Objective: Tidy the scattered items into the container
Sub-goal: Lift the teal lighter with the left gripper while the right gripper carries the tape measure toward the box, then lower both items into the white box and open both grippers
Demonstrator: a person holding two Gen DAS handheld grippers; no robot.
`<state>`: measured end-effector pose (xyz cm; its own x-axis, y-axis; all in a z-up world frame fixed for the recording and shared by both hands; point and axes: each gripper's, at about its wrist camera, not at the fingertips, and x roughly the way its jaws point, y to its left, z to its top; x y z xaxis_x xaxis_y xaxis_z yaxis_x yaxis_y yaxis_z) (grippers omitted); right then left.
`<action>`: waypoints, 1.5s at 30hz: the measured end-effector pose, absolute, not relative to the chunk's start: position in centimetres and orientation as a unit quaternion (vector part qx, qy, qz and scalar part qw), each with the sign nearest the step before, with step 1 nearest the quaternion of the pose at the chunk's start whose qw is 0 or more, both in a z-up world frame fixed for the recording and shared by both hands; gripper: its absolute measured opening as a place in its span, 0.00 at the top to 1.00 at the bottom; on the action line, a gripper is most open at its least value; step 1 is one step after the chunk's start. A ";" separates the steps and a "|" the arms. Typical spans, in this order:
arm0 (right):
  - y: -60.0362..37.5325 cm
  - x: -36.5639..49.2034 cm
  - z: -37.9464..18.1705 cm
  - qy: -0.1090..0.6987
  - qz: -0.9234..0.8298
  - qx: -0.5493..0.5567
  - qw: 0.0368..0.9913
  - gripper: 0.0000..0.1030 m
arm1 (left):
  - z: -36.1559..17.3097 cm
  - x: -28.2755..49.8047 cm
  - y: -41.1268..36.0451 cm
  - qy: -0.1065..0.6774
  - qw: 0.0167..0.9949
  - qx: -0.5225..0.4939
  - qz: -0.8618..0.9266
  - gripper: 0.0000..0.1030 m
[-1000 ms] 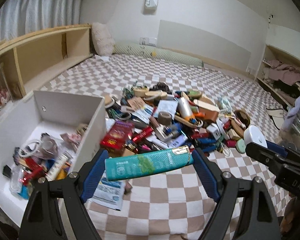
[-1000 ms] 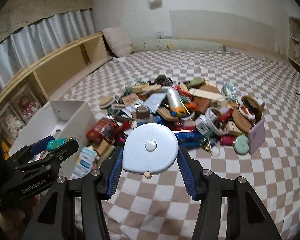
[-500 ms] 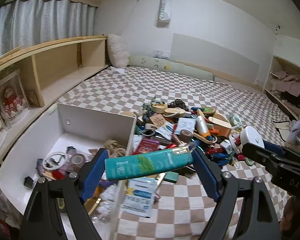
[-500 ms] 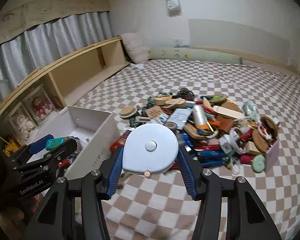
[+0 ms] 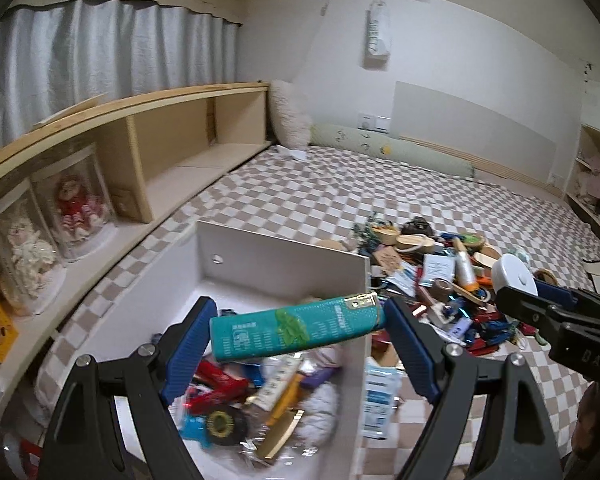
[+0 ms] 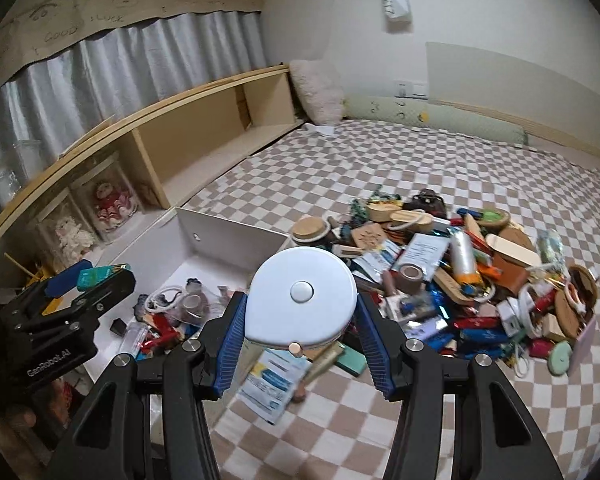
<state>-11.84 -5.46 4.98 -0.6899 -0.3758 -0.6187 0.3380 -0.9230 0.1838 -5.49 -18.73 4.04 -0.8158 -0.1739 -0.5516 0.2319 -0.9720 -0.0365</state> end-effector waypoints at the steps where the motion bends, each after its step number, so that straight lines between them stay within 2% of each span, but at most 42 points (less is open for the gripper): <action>1: -6.1 -12.0 5.0 -0.026 -0.917 0.344 0.200 0.47 | 4.1 -5.3 -19.3 0.051 0.111 0.284 -0.951 0.17; 11: -12.0 -12.9 4.9 -0.011 -0.903 0.350 0.247 0.47 | 3.0 -4.1 -25.3 0.069 0.153 0.298 -0.940 0.17; 20: -17.0 -12.7 2.6 0.008 -0.884 0.373 0.281 0.47 | 0.8 -3.7 -29.5 0.092 0.183 0.322 -0.924 0.17; 45: -22.7 -12.3 -2.9 0.055 -0.844 0.433 0.313 0.47 | -4.3 -5.5 -33.1 0.101 0.212 0.394 -0.889 0.17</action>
<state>-12.33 -22.73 -2.88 -0.4293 -0.4803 -0.7649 0.5761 -0.7979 0.1777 -5.53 -33.10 -4.25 -0.5994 -0.2978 -0.7430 0.4564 -0.8897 -0.0116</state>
